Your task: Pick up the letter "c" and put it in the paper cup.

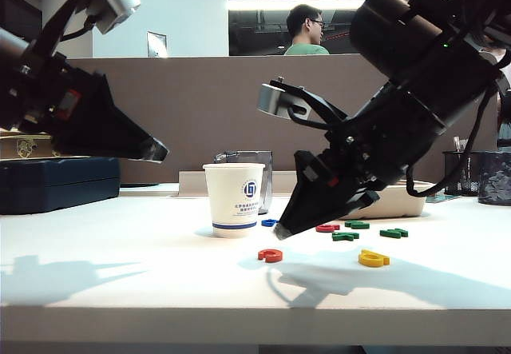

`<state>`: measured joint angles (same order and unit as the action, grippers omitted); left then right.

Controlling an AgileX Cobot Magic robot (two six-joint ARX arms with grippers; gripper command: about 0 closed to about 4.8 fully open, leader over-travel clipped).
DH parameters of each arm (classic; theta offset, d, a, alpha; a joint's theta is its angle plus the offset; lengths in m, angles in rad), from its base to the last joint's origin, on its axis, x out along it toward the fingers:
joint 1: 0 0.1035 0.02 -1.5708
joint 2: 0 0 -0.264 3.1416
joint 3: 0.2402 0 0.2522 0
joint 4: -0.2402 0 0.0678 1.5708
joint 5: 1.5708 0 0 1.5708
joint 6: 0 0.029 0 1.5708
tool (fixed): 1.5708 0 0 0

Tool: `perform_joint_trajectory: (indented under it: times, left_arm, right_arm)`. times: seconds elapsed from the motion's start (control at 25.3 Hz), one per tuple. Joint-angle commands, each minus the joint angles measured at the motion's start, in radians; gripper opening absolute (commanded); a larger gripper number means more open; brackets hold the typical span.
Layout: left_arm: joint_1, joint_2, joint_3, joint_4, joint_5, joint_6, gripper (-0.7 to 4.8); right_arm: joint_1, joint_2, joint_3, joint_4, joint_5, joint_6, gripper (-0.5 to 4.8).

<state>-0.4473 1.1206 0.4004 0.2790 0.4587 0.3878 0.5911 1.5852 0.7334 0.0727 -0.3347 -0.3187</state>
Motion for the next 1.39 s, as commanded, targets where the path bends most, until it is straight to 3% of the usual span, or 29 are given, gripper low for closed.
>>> perform_joint_trajectory:
  times: [0.04,1.39]
  left_arm:
    - [0.001,0.003,0.003,0.039,-0.011,0.004,1.31]
    - [0.001,0.007,0.003,0.059,-0.014,0.004,1.31]
  right_arm:
    - [0.003,-0.002,0.006,0.022,-0.005,0.005,1.59]
    - [0.003,0.095,0.007,0.090,-0.004,0.035,1.59]
